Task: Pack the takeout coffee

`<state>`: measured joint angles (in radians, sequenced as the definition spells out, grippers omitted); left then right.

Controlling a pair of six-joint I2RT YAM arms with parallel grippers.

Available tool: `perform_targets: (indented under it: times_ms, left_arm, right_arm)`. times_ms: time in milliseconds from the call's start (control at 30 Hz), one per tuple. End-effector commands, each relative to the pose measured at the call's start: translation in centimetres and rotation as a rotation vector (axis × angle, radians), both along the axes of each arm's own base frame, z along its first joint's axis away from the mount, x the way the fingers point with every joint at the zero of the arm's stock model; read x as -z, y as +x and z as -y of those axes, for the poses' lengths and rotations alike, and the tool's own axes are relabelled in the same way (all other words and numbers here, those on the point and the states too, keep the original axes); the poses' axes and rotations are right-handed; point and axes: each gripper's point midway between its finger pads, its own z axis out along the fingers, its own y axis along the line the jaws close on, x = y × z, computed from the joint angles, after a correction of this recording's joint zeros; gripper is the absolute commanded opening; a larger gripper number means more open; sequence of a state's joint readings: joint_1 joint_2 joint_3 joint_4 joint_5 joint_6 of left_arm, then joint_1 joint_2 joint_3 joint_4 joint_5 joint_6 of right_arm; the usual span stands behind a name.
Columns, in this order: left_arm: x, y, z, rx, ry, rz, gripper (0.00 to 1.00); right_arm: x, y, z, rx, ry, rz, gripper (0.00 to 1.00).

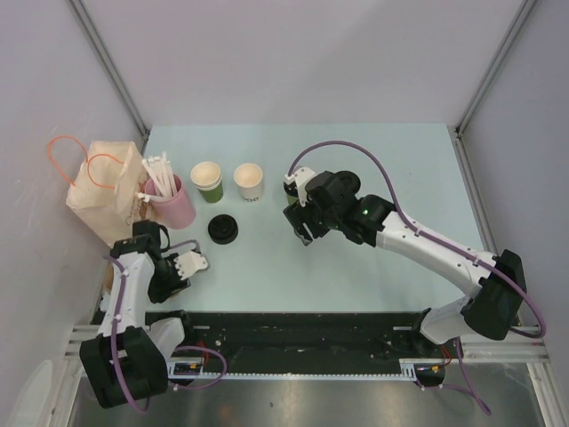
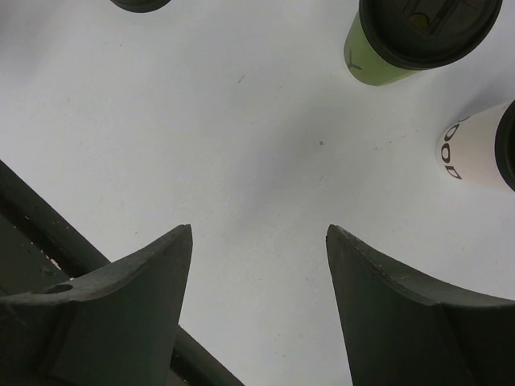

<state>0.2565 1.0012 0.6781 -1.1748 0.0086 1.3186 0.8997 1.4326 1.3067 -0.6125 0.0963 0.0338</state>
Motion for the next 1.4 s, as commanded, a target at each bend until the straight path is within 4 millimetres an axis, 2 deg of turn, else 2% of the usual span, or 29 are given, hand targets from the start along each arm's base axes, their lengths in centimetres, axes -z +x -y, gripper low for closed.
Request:
perform_targets:
  times_ms: [0,133,267,600,700,833,1067,1233,1367]
  left_arm:
    - [0.2,-0.4,0.2,0.083,0.004,0.015,0.55]
    - [0.4,-0.3,0.2,0.078,-0.007,-0.004,0.50]
    - [-0.2,0.6,0.3,0.049,-0.027,0.002,0.36]
    - [-1.1,1.1,0.2,0.063,-0.010,0.042,0.36]
    - [-1.3,1.3,0.2,0.059,-0.013,0.045,0.33]
    - [-1.6,1.7,0.3,0.046,-0.022,0.050,0.19]
    - [-2.9,2.7,0.3,0.031,-0.023,0.102,0.12]
    - [-3.6,3.2,0.6,0.019,-0.030,0.136,0.00]
    - [-4.6,3.9,1.3,0.027,-0.052,0.205,0.01]
  right_arm:
    - [0.3,-0.2,-0.6,-0.020,0.000,-0.002,0.72]
    - [0.5,-0.3,-0.9,-0.026,0.000,-0.007,0.72]
    - [0.6,-0.3,-0.9,-0.029,-0.004,-0.010,0.72]
    - [1.3,-0.4,-0.9,-0.034,-0.022,-0.023,0.72]
    - [1.4,-0.4,-1.1,-0.038,-0.017,-0.026,0.72]
    - [1.4,-0.5,-1.2,-0.041,-0.014,-0.027,0.72]
    - [1.7,-0.8,-1.2,-0.047,-0.024,-0.039,0.72]
    - [1.7,-0.8,-1.3,-0.049,-0.020,-0.037,0.72]
    - [1.6,-0.9,-1.7,-0.051,-0.006,-0.032,0.71]
